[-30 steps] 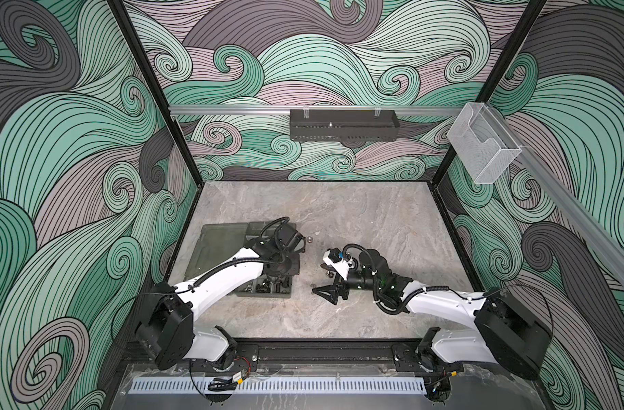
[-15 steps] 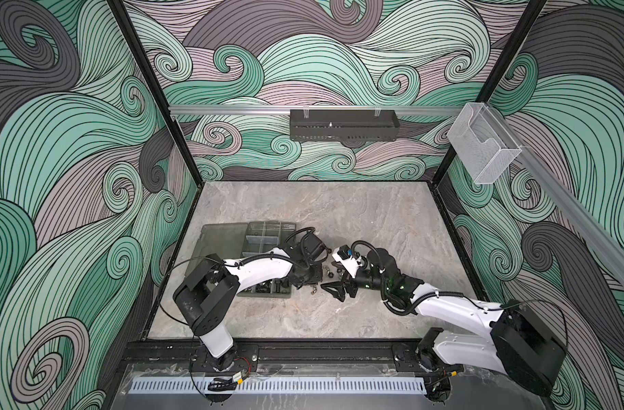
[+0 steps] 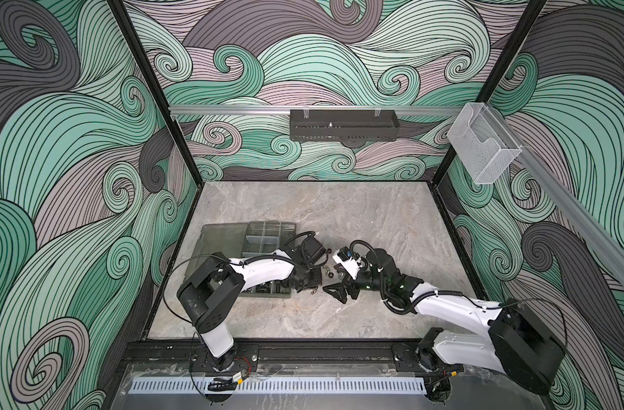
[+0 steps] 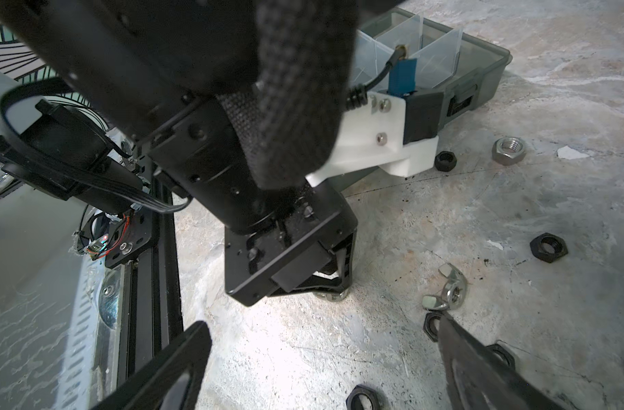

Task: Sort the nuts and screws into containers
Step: 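Return the left gripper to the pile and grasp another silver wing nut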

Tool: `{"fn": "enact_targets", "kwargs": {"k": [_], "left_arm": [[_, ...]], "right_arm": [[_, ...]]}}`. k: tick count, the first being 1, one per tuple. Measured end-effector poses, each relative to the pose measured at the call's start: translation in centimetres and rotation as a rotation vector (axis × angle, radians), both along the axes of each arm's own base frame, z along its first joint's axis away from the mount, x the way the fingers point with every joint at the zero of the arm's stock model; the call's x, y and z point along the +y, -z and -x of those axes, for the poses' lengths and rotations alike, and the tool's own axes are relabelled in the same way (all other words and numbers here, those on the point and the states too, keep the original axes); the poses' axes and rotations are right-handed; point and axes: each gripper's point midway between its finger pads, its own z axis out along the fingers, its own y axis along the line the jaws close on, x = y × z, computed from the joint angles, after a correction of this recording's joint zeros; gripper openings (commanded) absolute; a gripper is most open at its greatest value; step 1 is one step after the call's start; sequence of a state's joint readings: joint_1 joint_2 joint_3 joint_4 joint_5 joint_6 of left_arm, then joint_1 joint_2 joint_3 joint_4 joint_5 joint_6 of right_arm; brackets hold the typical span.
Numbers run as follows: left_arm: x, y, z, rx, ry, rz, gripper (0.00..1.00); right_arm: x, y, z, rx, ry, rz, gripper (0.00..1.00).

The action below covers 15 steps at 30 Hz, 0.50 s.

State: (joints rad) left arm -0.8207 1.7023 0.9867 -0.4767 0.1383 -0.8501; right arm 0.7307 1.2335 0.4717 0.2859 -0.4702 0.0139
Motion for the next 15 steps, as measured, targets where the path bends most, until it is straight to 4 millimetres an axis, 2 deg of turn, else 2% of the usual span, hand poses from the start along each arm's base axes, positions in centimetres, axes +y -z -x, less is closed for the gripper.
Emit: {"fn": "enact_targets", "kwargs": {"k": [6, 15], "left_arm": [[-0.32, 0.23, 0.49, 0.008, 0.015, -0.002, 0.24], [-0.26, 0.9, 0.52, 0.023, 0.014, -0.019, 0.14]], "right_arm": [[0.01, -0.21, 0.0, -0.005, 0.0, -0.005, 0.99], [0.02, -0.22, 0.0, -0.005, -0.001, -0.005, 0.99]]}}
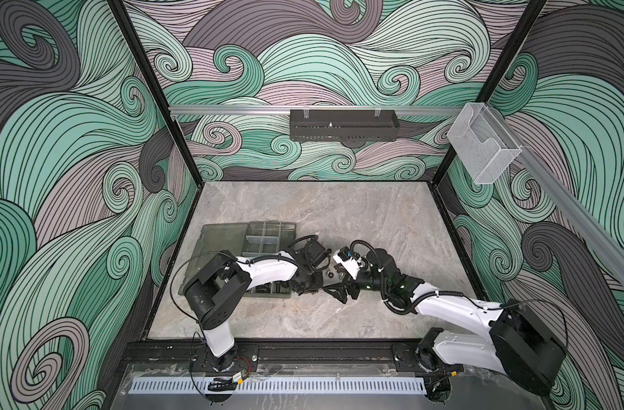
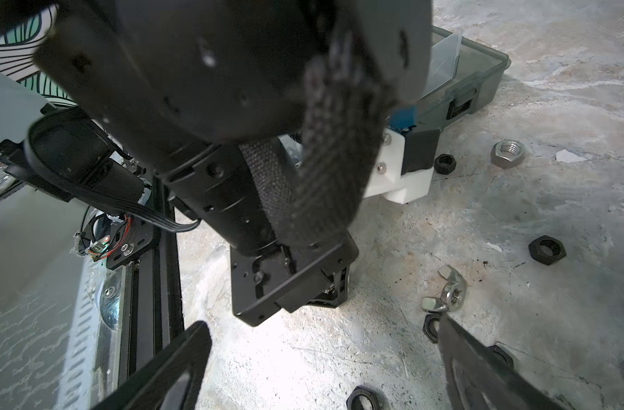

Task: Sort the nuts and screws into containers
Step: 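Return the left gripper to the pile and grasp another silver wing nut, then lift the silver wing nut with the left gripper and carry it over the box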

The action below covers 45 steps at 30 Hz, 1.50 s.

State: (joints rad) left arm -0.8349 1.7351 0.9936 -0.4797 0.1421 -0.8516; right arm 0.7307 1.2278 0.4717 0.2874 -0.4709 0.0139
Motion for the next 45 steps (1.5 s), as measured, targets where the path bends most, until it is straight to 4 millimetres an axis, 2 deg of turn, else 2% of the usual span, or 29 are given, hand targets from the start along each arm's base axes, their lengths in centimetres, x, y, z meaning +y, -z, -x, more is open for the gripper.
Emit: {"fn": "enact_targets", "kwargs": {"k": [5, 14, 24, 32, 39, 42, 45], "left_arm": [[0.0, -0.2, -0.2, -0.006, 0.0, -0.003, 0.16], [-0.3, -0.4, -0.5, -0.012, 0.004, -0.01, 0.04], [0.4, -1.0, -1.1, -0.039, 0.011, -0.049, 0.02], [1.5, -4.3, -2.4, -0.132, -0.001, -0.028, 0.02], [2.6, -6.2, -3.5, -0.183, -0.025, -0.017, 0.02], [3.6, -7.3, -3.7, -0.205, -0.042, -0.017, 0.02], [5.5, -8.6, -4.2, -0.227, -0.073, -0.029, 0.02]], "right_arm": [[0.0, 0.0, 0.0, 0.0, 0.0, 0.0, 0.99], [0.0, 0.0, 0.0, 0.0, 0.0, -0.001, 0.99], [0.0, 0.0, 0.0, 0.001, 0.0, 0.0, 0.99], [0.2, 0.3, 0.1, 0.009, -0.009, 0.0, 0.99], [0.5, -0.2, 0.3, 0.003, -0.03, -0.022, 0.99], [0.7, -0.4, 0.5, 0.002, -0.051, -0.036, 0.99], [1.0, -0.2, 0.8, 0.014, -0.074, -0.041, 0.99]]}}
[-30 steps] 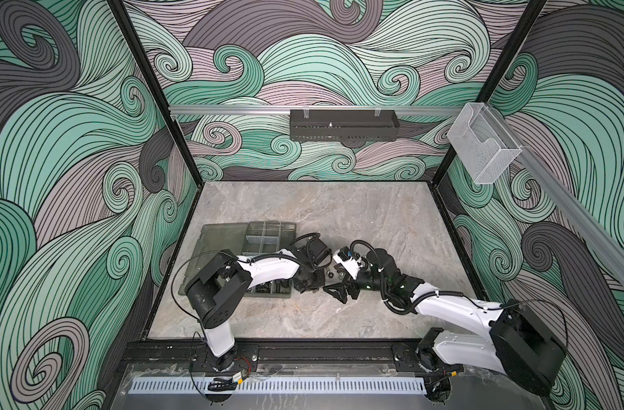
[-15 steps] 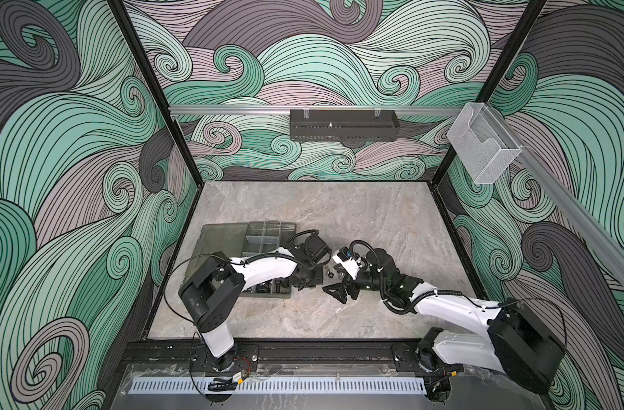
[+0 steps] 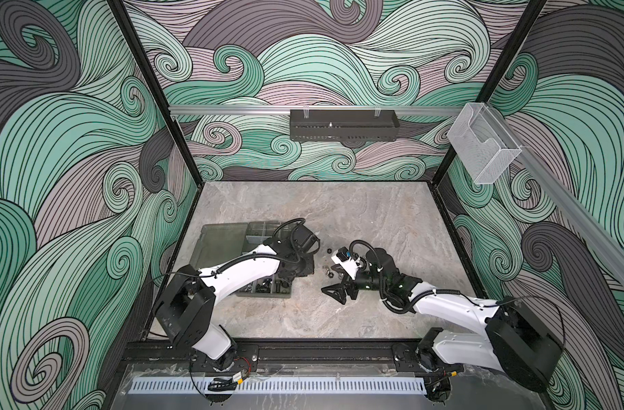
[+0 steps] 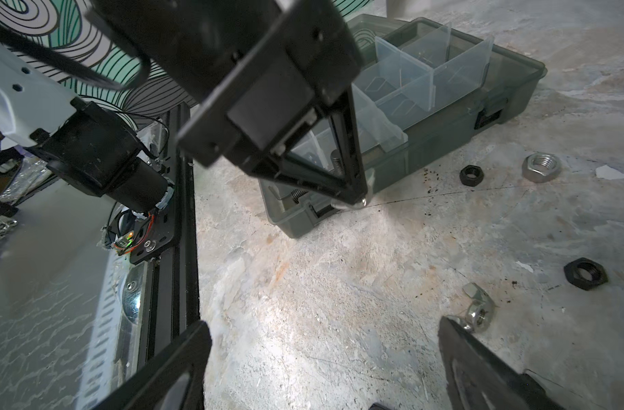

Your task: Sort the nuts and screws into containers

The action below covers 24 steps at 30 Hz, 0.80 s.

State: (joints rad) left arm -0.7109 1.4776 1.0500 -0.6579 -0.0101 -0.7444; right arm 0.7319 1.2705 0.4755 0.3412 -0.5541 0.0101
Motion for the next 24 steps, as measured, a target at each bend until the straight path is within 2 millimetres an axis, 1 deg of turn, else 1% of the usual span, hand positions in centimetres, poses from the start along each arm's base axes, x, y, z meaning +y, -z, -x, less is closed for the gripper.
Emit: {"fn": "enact_targets", "kwargs": {"k": [3, 5, 9, 12, 17, 19, 24], "left_arm": [[2.5, -0.9, -0.4, -0.02, -0.047, -0.011, 0.02], [4.6, -1.1, -0.1, -0.023, -0.085, -0.026, 0.02], [8.6, -0.9, 1.4, -0.019, -0.154, -0.077, 0.02], [11.0, -1.2, 2.6, -0.041, -0.195, -0.121, 0.02], [14.4, -1.7, 3.5, -0.074, -0.283, -0.164, 0.02], [15.7, -1.3, 3.7, -0.055, -0.318, -0.187, 0.03], [17.3, 0.7, 4.3, 0.006, -0.349, -0.231, 0.03]], "right_arm": [[0.4, 0.0, 0.5, 0.003, -0.025, -0.007, 0.99], [0.8, -0.3, 1.0, -0.005, -0.049, -0.016, 0.99], [1.8, -0.4, 1.8, -0.015, -0.095, -0.025, 0.99], [2.4, -0.3, 2.0, -0.013, -0.112, -0.024, 0.99], [2.8, -0.5, 1.9, -0.023, -0.122, -0.031, 0.99], [2.8, -0.5, 1.9, -0.025, -0.123, -0.03, 0.99], [3.0, -0.4, 1.7, -0.022, -0.123, -0.026, 0.99]]}}
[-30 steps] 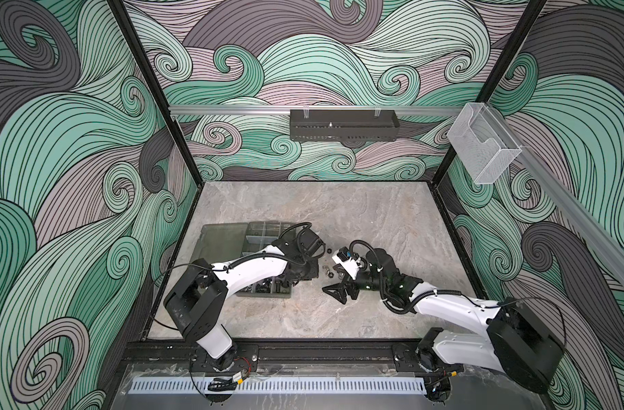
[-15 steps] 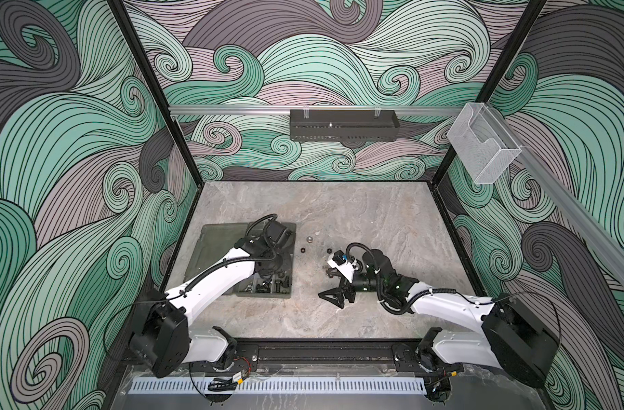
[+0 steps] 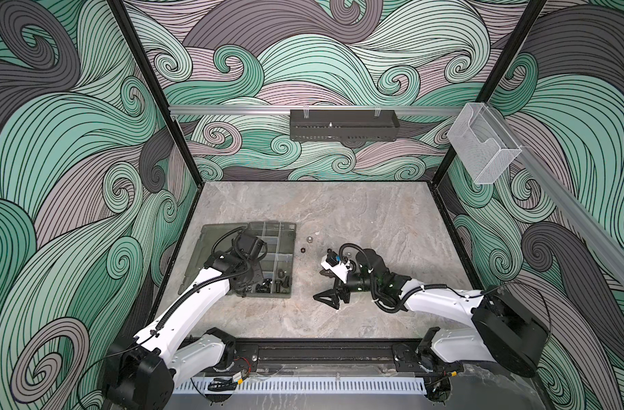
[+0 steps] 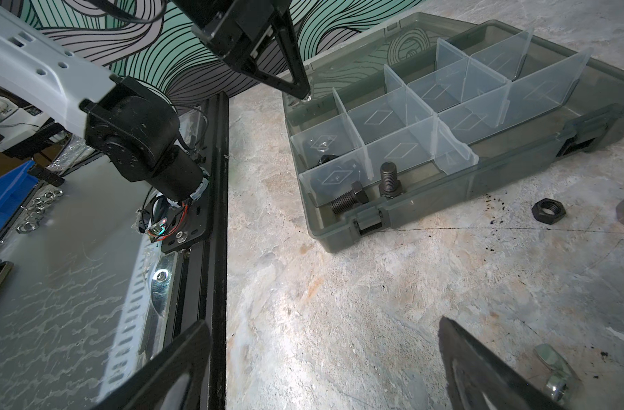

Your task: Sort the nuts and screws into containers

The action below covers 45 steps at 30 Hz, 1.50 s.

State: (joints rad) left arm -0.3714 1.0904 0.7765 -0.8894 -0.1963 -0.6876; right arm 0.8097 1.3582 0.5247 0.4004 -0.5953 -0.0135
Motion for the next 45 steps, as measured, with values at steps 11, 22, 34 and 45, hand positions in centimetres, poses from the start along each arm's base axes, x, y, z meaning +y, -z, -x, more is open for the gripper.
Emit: {"fn": "enact_targets", "kwargs": {"k": [11, 22, 34, 45], "left_arm": [[0.8, 2.4, -0.4, 0.078, -0.014, -0.003, 0.03], [0.0, 4.8, -0.8, 0.17, 0.002, 0.025, 0.03], [0.2, 4.5, -1.0, 0.153, 0.007, 0.017, 0.15], [0.0, 2.7, -1.7, 0.079, 0.011, 0.038, 0.2]], "right_arm": [[-0.1, 0.1, -0.3, -0.018, 0.008, 0.008, 0.99], [-0.1, 0.2, -0.3, -0.021, 0.012, 0.013, 0.99], [-0.1, 0.0, -0.6, -0.03, 0.02, 0.019, 0.99], [0.0, -0.1, -0.7, -0.034, 0.023, 0.018, 0.99]]}}
